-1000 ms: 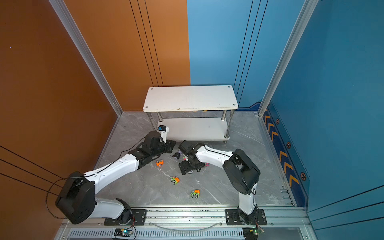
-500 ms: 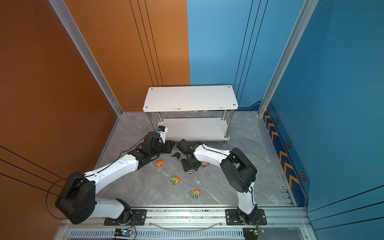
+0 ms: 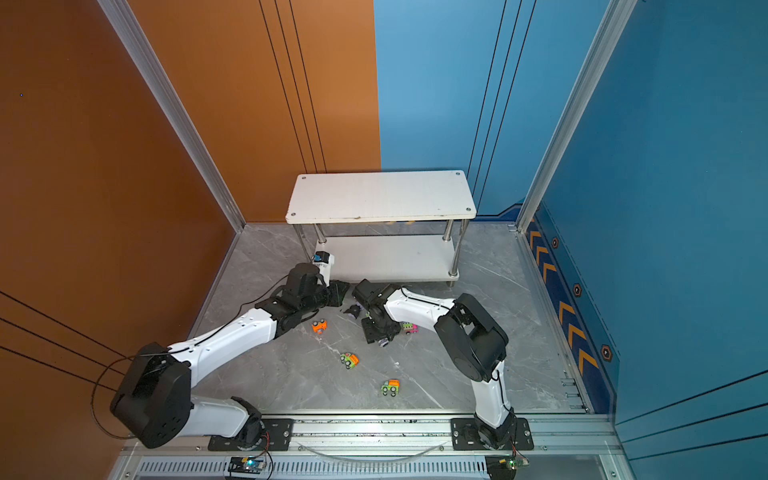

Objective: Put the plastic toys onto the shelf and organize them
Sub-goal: 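Close the right gripper around the Kuromi figure's head, then lift the Kuromi figure with the right gripper while left gripper rises beside it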

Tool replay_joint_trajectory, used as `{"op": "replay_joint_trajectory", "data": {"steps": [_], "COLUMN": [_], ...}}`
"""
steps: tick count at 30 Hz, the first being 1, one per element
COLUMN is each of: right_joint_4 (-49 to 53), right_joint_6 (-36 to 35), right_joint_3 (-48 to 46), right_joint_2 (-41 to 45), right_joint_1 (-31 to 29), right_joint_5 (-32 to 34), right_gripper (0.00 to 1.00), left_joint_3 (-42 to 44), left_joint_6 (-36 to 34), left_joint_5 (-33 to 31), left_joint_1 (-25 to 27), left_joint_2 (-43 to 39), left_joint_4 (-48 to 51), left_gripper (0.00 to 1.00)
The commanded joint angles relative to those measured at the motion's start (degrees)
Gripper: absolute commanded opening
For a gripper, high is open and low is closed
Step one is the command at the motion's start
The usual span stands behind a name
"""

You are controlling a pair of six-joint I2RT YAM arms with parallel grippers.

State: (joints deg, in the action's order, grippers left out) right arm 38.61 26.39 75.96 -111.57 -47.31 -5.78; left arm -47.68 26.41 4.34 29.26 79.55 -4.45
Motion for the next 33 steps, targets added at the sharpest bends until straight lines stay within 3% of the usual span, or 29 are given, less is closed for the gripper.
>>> {"op": "replay_joint_trajectory", "data": {"steps": [1,13,15,22,27,28,33], "right_joint_4": [1.25,-9.37,-14.27,-32.54,-39.69,-41.02,-48.76], "right_joint_6": [-0.54,-5.25,-6.17,-7.67,-4.99,-3.19,6.82], "right_joint_3": [1.89,-0.23,-3.07,-14.56,-17.08,-17.32,-18.13], "right_joint_2": [-0.68,6.35,9.83,23.81,29.45,30.08,31.47], "right_joint_1": [-0.19,1.2,1.7,5.69,10.97,12.07,16.42], "right_joint_5": [1.09,3.92,5.61,7.27,-1.09,-3.9,-14.91], "right_gripper": [0.48,0.17,0.0,0.0,0.0,0.0,0.0], "left_joint_3": [0.99,1.85,2.45,5.03,6.47,6.01,2.2], "left_joint_6": [-0.01,-0.15,0.1,5.49,8.44,8.67,7.2], "left_joint_5": [0.25,2.07,3.96,13.21,24.17,26.11,30.14], "left_joint_1": [-0.6,-0.82,-1.03,-4.88,-4.8,-4.17,0.66], "left_joint_2": [-1.15,-2.18,-2.48,-3.66,-2.69,-2.28,-0.54], "left_joint_4": [0.45,-1.03,-2.77,-10.28,-20.91,-21.97,-22.36], "left_gripper": [0.23,0.24,0.25,0.44,0.7,0.96,0.98]}}
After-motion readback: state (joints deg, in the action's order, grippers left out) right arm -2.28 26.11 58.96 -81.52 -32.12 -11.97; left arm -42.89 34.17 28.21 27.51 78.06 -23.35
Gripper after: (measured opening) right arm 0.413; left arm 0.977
